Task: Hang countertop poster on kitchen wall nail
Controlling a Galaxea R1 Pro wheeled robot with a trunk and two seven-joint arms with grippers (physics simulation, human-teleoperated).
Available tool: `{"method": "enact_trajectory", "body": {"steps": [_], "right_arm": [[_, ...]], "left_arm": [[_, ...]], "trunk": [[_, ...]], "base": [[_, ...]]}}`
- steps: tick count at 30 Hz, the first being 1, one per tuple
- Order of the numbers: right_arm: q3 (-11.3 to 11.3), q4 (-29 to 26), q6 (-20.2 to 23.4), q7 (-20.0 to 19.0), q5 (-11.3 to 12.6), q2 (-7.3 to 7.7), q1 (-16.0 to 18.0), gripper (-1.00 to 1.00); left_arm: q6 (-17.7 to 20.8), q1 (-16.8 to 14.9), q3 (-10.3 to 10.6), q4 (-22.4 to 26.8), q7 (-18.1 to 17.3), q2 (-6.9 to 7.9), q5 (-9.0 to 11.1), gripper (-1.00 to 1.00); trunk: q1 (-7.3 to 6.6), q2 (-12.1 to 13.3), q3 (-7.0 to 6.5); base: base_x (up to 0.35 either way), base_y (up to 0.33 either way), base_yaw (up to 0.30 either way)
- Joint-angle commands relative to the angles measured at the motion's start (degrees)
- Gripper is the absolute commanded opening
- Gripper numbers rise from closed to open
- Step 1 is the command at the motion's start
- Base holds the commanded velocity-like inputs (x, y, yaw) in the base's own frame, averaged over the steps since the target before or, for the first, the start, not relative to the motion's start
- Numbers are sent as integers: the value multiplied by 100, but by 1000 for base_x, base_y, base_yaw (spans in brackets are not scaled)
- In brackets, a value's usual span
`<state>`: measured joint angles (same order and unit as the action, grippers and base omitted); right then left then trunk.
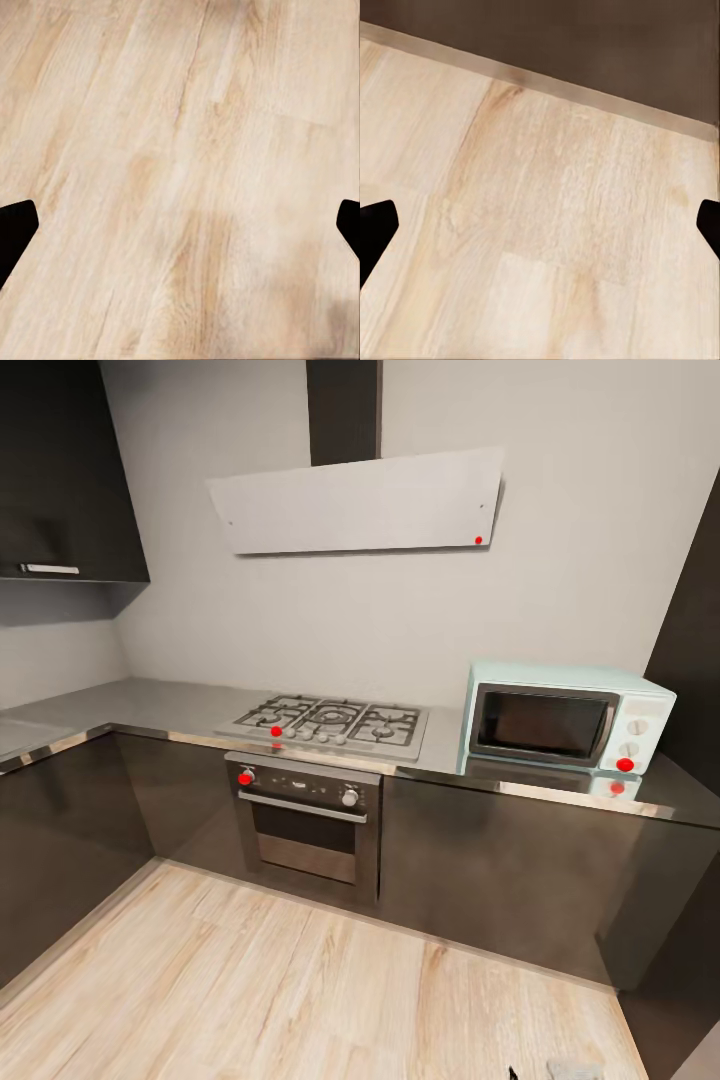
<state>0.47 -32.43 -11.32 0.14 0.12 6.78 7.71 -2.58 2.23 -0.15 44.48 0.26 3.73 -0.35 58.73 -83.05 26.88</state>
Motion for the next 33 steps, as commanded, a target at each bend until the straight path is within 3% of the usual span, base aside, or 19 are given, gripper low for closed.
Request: {"method": "enact_trajectory", "body": {"steps": [1,2,7,17,33], "right_arm": [[6,-5,-117,2,8,5,2,100],[10,-22,-299,9,22,23,2,100],[8,-25,-446,23,26,29,2,100],[-13,-20,-482,37,5,9,2,100],[-54,1,-485,36,-24,-14,2,100]], "left_arm": [[-11,2,-5,31,4,16,-3,100],[-27,4,-33,72,11,94,3,100],[-242,3,-94,-86,16,197,17,100],[-538,5,-114,-233,18,223,26,100],[-562,2,-214,-248,26,225,28,100]], "trunk": [[0,-3,5],[0,-3,5],[0,-3,5],[0,-3,5],[0,-3,5]], "base": [[0,0,0],[0,0,0],[0,0,0],[0,0,29],[0,0,260]]}}
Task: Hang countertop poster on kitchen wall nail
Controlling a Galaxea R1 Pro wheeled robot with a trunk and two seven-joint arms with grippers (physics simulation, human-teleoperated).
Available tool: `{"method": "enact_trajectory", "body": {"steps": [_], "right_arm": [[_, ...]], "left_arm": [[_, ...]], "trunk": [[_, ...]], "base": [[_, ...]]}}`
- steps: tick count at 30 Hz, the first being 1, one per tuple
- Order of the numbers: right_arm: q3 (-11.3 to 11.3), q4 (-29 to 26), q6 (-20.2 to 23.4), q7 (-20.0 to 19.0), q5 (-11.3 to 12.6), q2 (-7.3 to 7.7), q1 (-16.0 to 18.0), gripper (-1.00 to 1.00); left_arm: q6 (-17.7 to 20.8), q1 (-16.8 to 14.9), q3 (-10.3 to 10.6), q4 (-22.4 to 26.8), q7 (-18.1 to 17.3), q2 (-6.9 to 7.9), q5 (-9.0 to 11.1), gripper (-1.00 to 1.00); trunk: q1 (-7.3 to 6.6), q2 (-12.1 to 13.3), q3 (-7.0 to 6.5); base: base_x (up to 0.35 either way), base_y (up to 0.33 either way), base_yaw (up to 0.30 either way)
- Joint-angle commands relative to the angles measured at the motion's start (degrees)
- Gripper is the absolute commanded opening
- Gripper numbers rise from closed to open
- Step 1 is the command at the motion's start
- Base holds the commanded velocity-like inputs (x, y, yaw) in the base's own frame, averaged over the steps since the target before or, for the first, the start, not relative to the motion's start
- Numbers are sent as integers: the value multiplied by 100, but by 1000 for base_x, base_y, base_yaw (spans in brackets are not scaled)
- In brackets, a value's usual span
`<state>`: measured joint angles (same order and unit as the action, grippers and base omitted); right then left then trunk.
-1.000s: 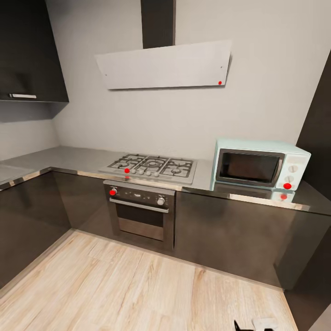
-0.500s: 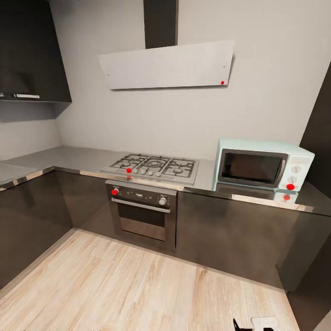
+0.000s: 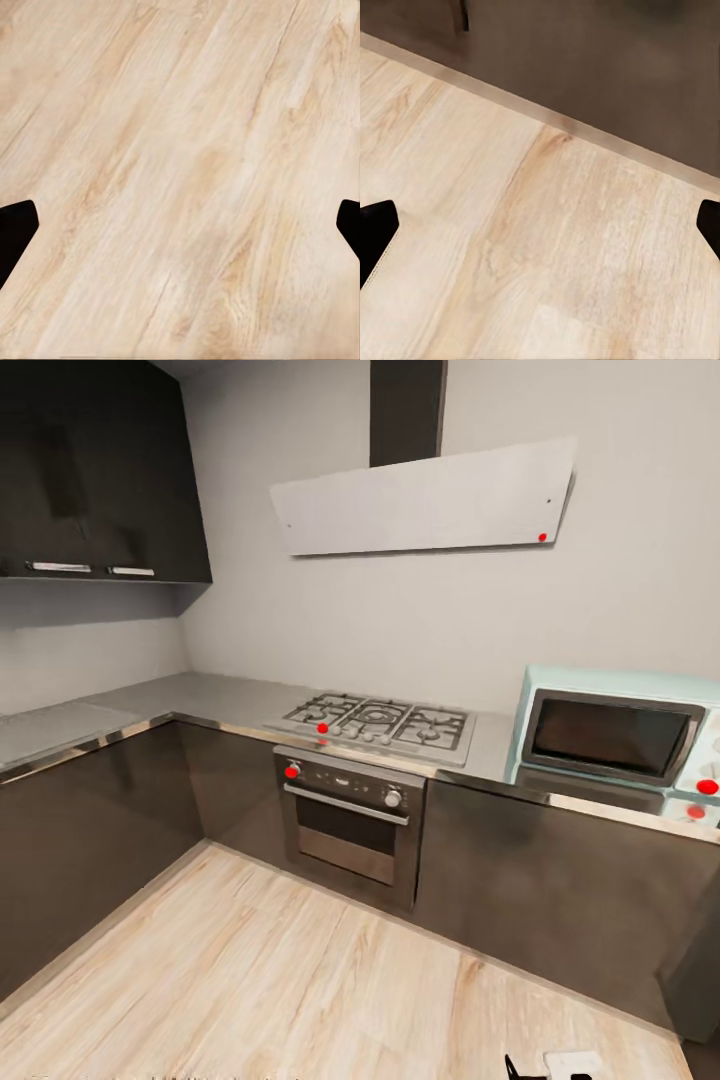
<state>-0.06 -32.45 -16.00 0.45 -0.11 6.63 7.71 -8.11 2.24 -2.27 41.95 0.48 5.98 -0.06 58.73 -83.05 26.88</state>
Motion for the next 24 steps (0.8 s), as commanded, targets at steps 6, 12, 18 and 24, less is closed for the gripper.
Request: {"method": "enact_trajectory", "body": {"steps": [6,12,18,24], "right_arm": [[-15,0,-19,6,-14,-10,3,100],[-24,6,-29,4,-212,-67,3,100],[-8,1,-52,0,-340,-75,3,100],[-5,2,-67,6,-358,-140,-6,100]], "left_arm": [[-7,4,-10,6,5,0,-3,100],[-14,3,-18,16,5,0,3,100],[-15,4,-18,15,-1,-1,5,100],[-16,4,-10,-14,-3,-8,10,100]], "trunk": [[0,-3,5],[0,-3,14],[0,-3,29],[0,-3,46]], "base": [[0,0,294],[0,0,294],[0,0,292],[0,0,284]]}}
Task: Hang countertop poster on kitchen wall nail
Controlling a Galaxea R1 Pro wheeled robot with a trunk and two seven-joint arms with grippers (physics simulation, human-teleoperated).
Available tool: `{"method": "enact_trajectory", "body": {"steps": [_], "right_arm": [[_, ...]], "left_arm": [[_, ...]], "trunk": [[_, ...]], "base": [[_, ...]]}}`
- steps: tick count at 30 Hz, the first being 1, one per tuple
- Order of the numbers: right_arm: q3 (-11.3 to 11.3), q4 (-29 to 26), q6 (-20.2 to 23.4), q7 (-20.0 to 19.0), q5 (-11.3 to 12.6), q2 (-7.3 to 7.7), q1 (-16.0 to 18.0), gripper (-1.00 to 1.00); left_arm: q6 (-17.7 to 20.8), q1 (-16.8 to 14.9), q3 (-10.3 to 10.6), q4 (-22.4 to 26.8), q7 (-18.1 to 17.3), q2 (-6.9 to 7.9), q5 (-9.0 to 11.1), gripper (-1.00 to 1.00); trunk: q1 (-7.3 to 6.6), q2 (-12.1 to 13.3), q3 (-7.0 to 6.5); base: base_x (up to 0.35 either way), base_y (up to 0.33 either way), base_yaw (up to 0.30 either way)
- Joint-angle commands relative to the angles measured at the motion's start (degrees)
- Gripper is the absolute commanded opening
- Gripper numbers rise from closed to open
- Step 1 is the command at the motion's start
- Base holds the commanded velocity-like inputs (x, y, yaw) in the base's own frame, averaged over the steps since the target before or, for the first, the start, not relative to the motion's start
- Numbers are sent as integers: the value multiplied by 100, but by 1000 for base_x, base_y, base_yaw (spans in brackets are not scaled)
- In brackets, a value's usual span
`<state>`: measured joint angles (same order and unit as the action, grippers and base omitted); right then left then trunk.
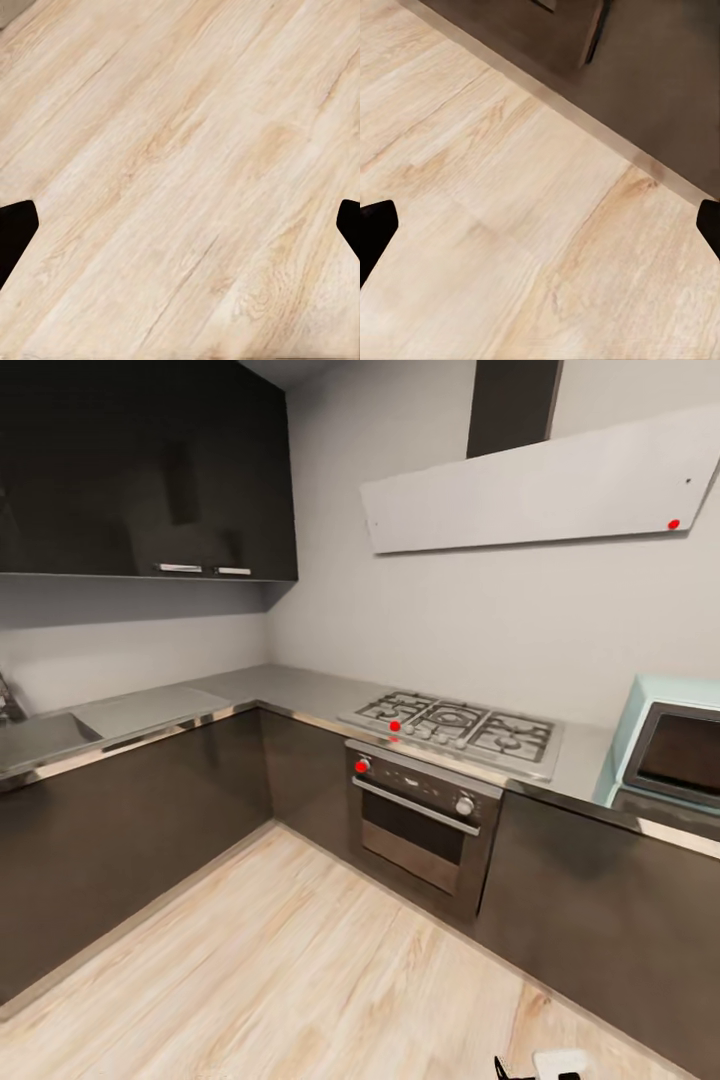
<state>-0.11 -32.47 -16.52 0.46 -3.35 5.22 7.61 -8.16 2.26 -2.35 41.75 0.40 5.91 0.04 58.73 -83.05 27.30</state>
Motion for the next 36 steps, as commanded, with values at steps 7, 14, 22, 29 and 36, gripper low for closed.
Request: {"method": "enact_trajectory", "body": {"steps": [7,14,22,29,36], "right_arm": [[-3,4,-11,6,-42,-23,-4,100],[-11,4,-8,6,-46,-29,-3,100],[-21,11,-1,6,-51,-30,-5,100],[-24,12,7,6,-52,-29,-4,100],[-24,12,8,6,-66,-30,-4,100]], "left_arm": [[-10,2,-13,-6,4,0,9,100],[-10,0,-16,-9,4,-2,13,100],[-8,0,-43,-9,4,-2,13,100],[-7,2,-46,-9,6,-2,13,100],[-4,0,-47,-25,5,-2,13,100]], "trunk": [[0,-3,26],[0,-3,47],[0,-3,72],[0,-3,93],[0,-3,114]], "base": [[0,0,281],[0,0,280],[0,0,279],[0,0,279],[0,0,278]]}}
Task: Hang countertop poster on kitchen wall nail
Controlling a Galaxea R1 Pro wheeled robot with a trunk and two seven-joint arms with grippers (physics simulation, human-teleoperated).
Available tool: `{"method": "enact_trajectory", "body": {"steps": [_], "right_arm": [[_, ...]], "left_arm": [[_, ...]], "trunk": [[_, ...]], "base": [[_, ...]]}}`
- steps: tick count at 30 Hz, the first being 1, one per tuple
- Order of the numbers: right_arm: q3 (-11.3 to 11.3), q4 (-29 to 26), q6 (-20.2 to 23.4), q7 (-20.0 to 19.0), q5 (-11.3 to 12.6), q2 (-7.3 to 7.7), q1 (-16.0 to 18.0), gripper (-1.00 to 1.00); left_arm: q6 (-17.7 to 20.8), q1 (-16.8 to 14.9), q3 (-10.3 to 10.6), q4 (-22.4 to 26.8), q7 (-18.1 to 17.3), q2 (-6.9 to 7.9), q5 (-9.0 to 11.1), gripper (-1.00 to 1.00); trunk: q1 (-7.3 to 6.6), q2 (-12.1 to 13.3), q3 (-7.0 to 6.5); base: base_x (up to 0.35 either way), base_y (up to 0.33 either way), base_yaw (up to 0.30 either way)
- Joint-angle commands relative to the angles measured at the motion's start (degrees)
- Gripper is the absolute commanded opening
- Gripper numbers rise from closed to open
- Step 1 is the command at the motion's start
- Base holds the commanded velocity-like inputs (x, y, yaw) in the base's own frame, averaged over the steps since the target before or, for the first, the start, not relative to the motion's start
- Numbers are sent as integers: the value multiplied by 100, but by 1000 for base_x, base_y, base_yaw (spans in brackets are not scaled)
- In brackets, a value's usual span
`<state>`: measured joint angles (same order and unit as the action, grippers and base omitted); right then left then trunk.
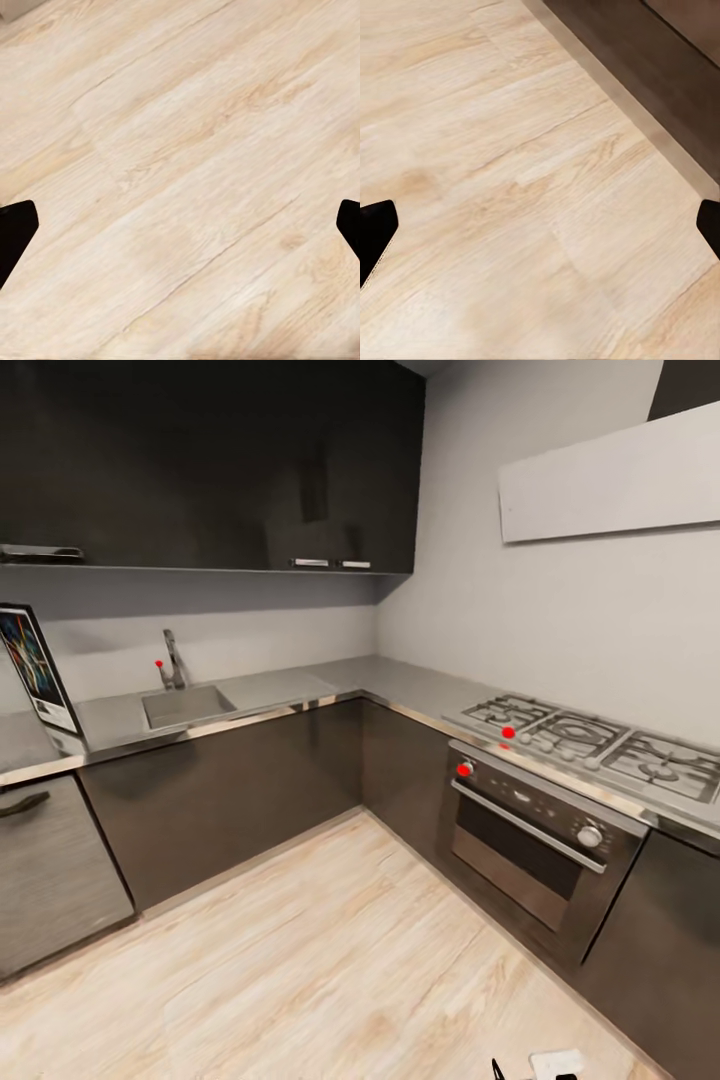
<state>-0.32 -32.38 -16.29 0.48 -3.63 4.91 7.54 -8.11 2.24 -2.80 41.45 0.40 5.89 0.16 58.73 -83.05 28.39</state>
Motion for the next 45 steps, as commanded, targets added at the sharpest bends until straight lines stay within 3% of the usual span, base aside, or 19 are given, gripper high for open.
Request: {"method": "enact_trajectory", "body": {"steps": [1,19,29,38,45], "right_arm": [[-3,4,-15,5,-38,2,3,100],[-4,56,-14,5,-41,1,2,100],[-3,288,-14,5,-41,1,10,100],[-3,301,-14,5,-45,1,8,100],[-2,302,-14,5,-201,0,9,100]], "left_arm": [[-11,3,-2,-7,4,0,1,100],[-15,3,0,-111,7,0,1,100],[-15,4,-151,-111,4,0,1,100],[-15,1,-158,-111,4,0,1,100],[-15,4,-157,-111,4,0,1,100]], "trunk": [[0,-3,8],[0,-3,63],[0,-3,93],[0,-3,121],[0,-3,142]], "base": [[0,0,278],[0,0,278],[0,0,278],[0,0,277],[0,0,277]]}}
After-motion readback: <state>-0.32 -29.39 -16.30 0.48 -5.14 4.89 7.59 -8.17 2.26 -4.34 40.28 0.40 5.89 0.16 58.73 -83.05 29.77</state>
